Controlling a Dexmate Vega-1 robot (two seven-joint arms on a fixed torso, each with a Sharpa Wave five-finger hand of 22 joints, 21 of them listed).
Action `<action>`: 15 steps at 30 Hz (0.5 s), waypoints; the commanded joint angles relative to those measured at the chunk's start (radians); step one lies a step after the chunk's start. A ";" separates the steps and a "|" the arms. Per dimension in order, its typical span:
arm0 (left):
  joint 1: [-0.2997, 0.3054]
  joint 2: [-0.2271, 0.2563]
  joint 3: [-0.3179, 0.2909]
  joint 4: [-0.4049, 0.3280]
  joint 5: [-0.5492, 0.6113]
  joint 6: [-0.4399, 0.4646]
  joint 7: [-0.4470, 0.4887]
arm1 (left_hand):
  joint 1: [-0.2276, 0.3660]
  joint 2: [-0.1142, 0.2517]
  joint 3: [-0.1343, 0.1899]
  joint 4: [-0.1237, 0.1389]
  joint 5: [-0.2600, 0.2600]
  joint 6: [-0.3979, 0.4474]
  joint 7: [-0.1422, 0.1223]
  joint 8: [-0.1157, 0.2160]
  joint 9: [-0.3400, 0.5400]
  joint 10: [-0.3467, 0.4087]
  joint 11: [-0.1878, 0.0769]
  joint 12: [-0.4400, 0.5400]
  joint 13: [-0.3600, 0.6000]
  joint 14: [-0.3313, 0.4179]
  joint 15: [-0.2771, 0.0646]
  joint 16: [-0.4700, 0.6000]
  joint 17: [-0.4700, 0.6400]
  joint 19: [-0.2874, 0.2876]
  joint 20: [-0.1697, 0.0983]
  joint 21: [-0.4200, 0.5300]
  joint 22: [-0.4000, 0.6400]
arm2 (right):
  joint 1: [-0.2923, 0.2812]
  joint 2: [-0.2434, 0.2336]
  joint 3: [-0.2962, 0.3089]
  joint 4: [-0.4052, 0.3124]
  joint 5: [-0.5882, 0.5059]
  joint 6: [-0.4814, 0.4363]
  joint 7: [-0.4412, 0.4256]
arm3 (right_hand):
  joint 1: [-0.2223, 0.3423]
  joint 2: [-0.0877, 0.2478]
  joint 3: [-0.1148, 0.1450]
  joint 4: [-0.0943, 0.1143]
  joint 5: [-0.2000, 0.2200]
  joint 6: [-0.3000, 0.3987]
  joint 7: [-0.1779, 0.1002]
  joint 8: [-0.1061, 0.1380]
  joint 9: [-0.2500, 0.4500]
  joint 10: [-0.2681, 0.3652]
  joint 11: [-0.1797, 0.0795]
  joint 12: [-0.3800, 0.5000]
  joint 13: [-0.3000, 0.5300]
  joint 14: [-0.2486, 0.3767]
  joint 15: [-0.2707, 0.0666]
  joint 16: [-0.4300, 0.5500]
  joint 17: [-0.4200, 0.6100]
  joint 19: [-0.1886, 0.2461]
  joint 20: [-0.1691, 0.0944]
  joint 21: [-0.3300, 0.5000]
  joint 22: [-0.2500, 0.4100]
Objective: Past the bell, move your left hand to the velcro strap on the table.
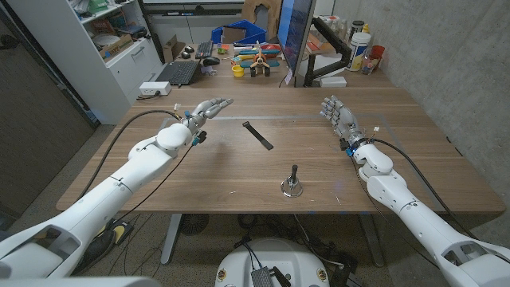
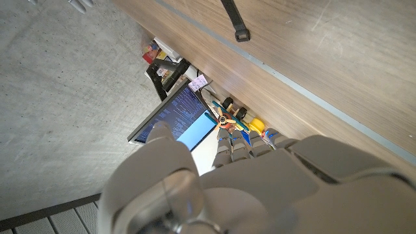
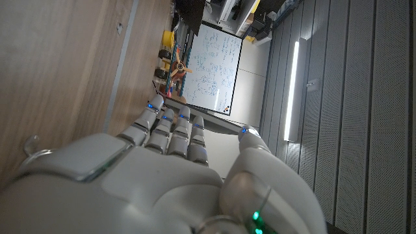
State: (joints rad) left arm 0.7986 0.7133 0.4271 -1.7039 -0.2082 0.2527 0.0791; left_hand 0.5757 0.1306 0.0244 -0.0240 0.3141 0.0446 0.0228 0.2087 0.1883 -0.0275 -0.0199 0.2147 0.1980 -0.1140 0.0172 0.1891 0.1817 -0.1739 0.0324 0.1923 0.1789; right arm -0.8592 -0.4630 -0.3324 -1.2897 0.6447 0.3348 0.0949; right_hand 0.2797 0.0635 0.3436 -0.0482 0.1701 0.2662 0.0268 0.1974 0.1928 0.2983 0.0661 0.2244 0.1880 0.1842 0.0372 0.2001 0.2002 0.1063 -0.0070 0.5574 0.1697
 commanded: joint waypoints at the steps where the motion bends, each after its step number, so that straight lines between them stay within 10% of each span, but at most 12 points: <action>1: -0.021 0.021 0.025 -0.029 0.041 0.044 -0.035 | 0.014 0.002 -0.003 -0.009 -0.002 0.007 -0.006 0.004 0.004 0.002 -0.003 0.003 0.001 0.001 0.000 0.001 0.003 -0.038 0.003 0.008 0.004 | 0.000 0.000 0.001 0.003 0.003 0.001 0.002 | -0.003 0.008 0.004 -0.005 0.004 0.010 0.001 0.004 0.002 0.011 -0.002 0.004 0.005 0.011 0.000 0.005 0.000 0.010 -0.001 -0.007 0.005; 15: -0.032 0.037 0.043 -0.047 0.080 0.045 -0.074 | 0.021 0.002 -0.001 -0.014 -0.006 0.012 -0.007 0.005 0.005 0.005 -0.002 0.004 0.001 0.003 0.000 0.002 0.003 -0.037 0.004 0.009 0.005 | 0.005 0.007 -0.005 0.003 -0.001 0.000 0.000 | -0.004 0.009 0.003 -0.005 0.004 0.010 0.000 0.004 0.002 0.011 -0.001 0.004 0.005 0.011 -0.002 0.004 -0.001 0.012 0.000 -0.012 0.005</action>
State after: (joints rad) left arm 0.7762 0.7386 0.4577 -1.7370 -0.1566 0.2903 0.0325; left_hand 0.5851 0.1318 0.0244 -0.0320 0.3105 0.0500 0.0175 0.2087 0.1883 -0.0276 -0.0198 0.2147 0.1979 -0.1139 0.0173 0.1891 0.1817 -0.1739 0.0322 0.1964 0.1789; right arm -0.8574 -0.4606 -0.3324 -1.2866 0.6463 0.3363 0.0975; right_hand 0.2795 0.0637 0.3436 -0.0481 0.1701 0.2662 0.0268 0.1973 0.1928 0.3020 0.0623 0.2244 0.1881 0.1877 0.0337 0.2001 0.2002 0.1062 -0.0070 0.5467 0.1697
